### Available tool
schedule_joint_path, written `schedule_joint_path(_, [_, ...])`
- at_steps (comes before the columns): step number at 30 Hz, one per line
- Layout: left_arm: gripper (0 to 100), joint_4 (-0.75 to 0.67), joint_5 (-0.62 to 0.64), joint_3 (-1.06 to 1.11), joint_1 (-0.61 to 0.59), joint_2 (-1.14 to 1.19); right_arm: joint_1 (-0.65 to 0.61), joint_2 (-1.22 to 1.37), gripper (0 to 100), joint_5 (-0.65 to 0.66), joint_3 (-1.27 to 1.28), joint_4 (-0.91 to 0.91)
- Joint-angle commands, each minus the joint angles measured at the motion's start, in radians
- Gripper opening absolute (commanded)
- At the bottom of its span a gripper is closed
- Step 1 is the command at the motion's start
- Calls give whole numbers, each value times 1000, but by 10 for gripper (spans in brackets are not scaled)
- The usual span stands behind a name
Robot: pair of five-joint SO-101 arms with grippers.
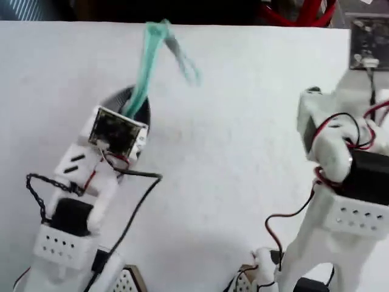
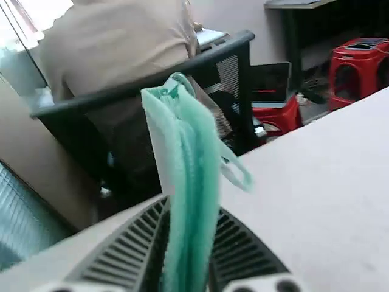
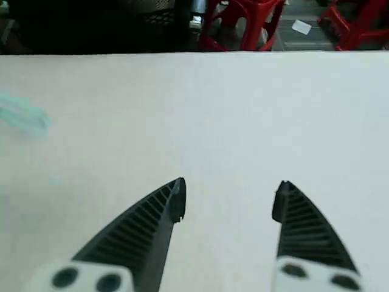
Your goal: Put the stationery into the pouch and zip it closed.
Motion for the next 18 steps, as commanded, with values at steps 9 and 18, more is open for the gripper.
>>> schedule_joint_path(9, [25, -281, -345, -189, 110, 642, 208, -4, 194, 5, 697, -412])
schedule_joint_path(18, [28, -649, -241, -253, 292, 1184, 260, -36, 193, 11, 839, -552])
